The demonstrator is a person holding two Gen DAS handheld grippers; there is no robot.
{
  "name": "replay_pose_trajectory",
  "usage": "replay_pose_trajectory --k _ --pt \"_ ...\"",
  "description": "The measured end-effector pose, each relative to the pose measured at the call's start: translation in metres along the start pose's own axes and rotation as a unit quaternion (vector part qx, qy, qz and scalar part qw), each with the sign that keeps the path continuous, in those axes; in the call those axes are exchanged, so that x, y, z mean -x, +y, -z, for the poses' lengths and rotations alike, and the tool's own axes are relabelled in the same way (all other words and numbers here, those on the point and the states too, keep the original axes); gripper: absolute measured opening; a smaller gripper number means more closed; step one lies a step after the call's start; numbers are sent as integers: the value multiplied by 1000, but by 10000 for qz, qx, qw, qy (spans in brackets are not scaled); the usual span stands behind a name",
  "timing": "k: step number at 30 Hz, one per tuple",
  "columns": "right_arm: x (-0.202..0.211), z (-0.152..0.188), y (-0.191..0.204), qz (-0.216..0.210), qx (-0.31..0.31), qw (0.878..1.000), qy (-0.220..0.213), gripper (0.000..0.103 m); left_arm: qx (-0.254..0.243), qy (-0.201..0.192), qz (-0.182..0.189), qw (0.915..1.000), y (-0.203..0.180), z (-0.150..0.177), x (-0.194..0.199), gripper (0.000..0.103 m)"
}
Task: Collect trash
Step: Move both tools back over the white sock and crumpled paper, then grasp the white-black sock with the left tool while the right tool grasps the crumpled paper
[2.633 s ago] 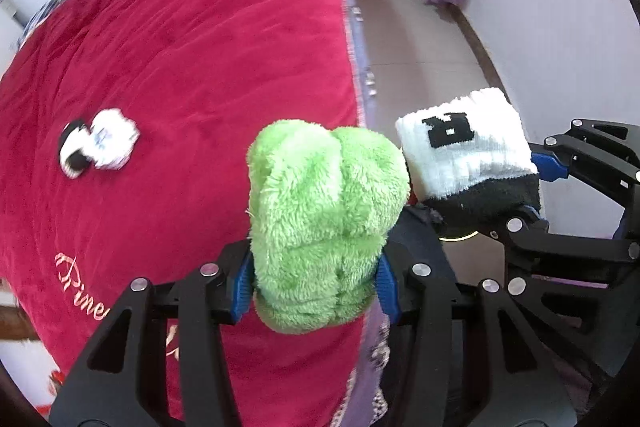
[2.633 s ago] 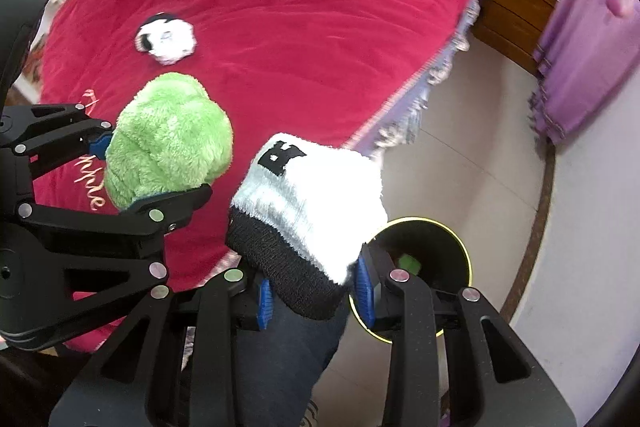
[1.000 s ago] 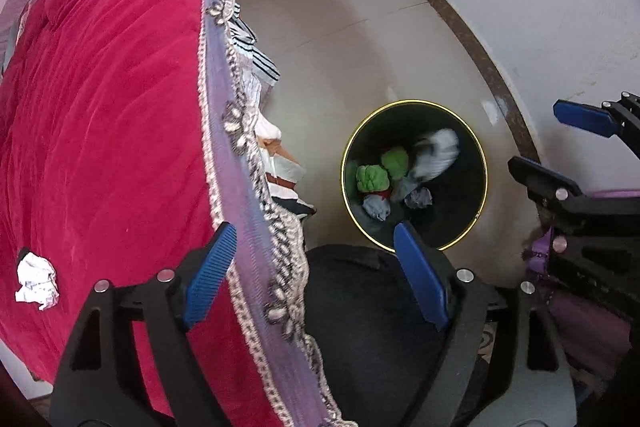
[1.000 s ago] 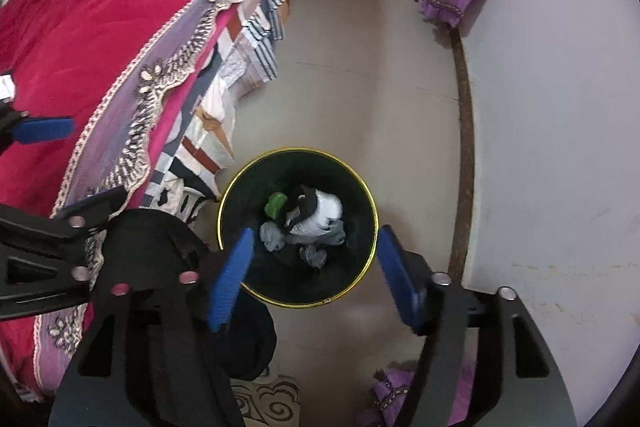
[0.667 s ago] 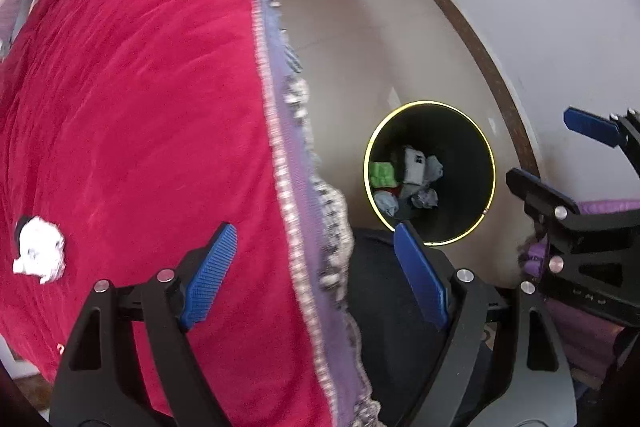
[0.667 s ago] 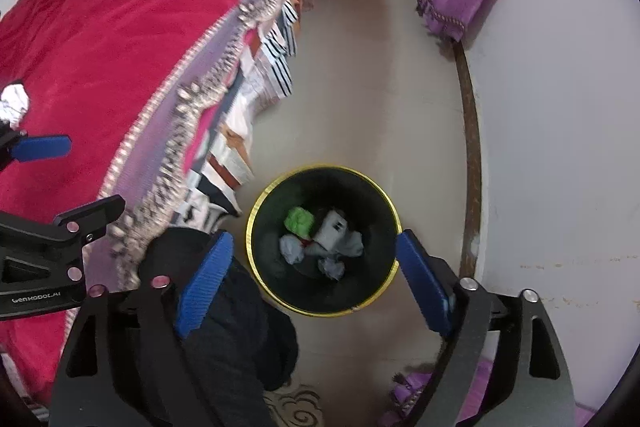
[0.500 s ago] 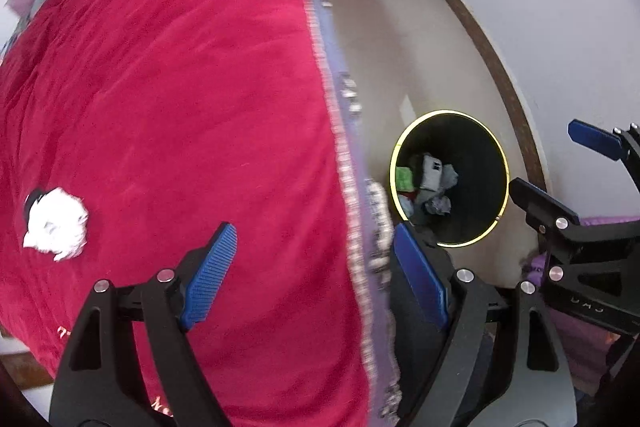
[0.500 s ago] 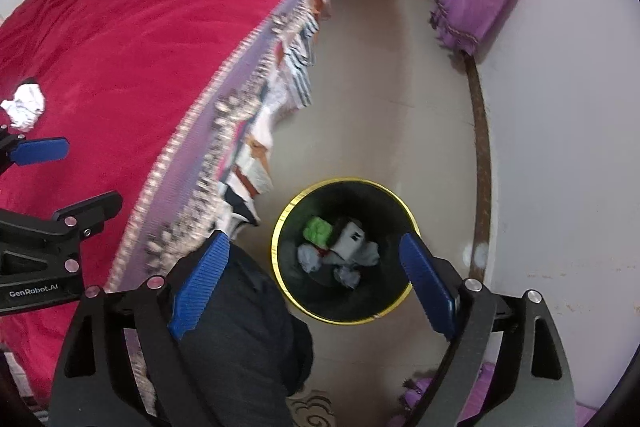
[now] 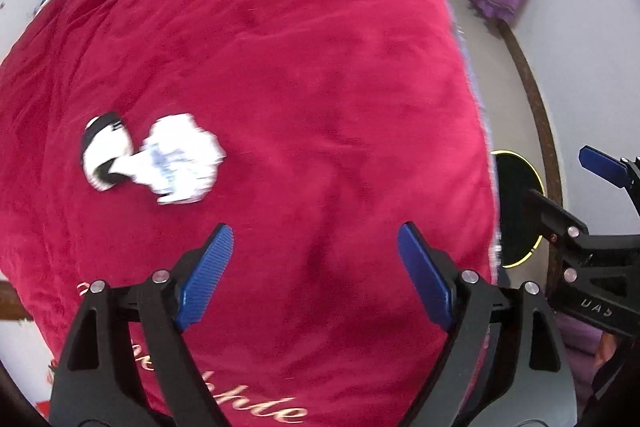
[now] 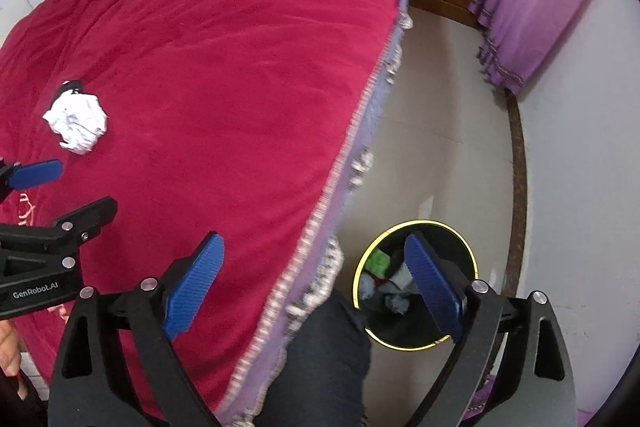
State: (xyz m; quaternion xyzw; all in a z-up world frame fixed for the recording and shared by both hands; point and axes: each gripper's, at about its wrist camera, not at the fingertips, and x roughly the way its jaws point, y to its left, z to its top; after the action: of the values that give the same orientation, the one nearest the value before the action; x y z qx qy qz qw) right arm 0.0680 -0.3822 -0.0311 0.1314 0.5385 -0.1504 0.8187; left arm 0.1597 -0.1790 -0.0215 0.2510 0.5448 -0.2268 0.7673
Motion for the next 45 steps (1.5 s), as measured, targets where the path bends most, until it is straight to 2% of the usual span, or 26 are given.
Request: replay_pose_trajectory --k 10,19,32,45 --pt "-2 -30 73 19 243 9997 -92 88 337 -18 -229 9992 79 10 -4 83" --pt "-13 -48 129 -17 478 9988 -139 88 446 -59 -291 9986 120 17 -10 83" --pt "-31 -66 199 -131 744 9971 -125 91 163 -82 -267 9995 179 7 -26 86" --pt "-52 -69 230 10 852 9964 38 91 -199 -164 -329 9991 205 -18 -52 91"
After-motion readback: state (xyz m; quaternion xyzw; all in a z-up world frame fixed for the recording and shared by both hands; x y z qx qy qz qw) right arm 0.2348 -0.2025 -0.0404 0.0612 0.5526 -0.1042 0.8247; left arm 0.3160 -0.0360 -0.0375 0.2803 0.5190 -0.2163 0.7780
